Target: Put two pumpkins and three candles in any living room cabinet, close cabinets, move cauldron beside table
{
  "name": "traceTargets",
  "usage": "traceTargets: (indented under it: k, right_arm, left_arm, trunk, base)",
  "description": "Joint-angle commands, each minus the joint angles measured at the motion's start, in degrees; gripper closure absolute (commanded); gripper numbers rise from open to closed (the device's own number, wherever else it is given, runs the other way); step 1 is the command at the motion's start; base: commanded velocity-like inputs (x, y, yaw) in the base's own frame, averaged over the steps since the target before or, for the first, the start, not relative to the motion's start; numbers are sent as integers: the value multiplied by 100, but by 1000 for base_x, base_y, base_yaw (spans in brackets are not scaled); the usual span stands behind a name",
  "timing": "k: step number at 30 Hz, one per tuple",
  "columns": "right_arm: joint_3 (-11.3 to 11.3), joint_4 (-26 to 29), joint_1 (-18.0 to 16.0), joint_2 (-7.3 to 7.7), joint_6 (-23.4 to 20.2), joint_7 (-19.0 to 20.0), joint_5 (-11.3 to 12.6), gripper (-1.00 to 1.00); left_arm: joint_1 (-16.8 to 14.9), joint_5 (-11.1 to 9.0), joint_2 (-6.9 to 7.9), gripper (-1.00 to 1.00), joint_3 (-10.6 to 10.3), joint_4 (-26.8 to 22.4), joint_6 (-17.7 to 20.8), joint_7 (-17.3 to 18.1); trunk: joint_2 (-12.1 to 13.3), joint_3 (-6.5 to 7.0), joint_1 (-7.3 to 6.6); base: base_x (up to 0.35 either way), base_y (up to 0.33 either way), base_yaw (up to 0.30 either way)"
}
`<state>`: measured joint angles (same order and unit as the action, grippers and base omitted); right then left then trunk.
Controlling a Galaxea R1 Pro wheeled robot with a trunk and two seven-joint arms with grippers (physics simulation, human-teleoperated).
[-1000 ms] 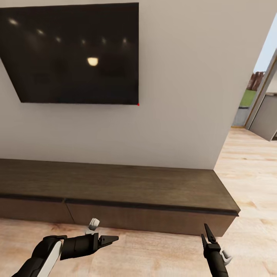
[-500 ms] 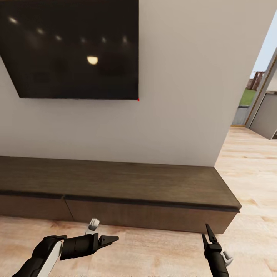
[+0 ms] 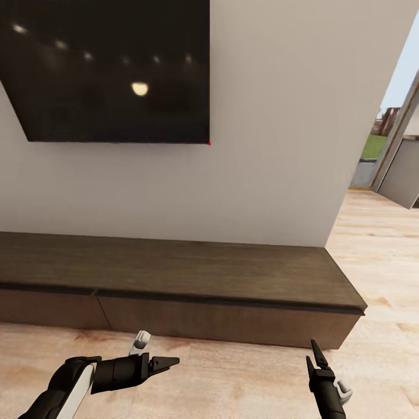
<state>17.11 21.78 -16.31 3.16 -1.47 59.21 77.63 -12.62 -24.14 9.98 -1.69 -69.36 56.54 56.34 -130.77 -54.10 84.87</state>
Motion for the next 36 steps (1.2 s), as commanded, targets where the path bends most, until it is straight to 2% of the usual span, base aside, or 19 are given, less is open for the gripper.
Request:
traceTargets:
  k: [1, 12, 23, 29, 36]
  right_arm:
    - [-6, -4, -4, 1, -16, 21, 34, -100]
    - [-7, -7, -4, 1, 14, 13, 33, -100]
    - [-6, -32, -4, 1, 46, 3, 33, -100]
    - [-6, -315, -4, 1, 58, -78, 33, -100]
    - [-6, -381, -4, 1, 76, -265, 33, -100]
  left_arm:
    - [-4, -12, 4, -100, -7, 0, 24, 8]
    - [-4, -12, 4, -100, -7, 1, 24, 9]
    - [5, -51, 4, -100, -16, -5, 24, 17]
    - [5, -22, 3, -100, -35, 1, 24, 17]
    - [5, -21, 4, -100, -41, 1, 24, 16]
  trunk:
    - [-44, -24, 21]
    - [-485, -221, 263]
    - [-485, -221, 263]
    - [-485, -221, 263]
    - [-485, -221, 263]
  base:
    - [0, 0, 0]
    - [0, 0, 0]
    - [4, 0, 0]
    - [204, 0, 0]
    - [127, 0, 0]
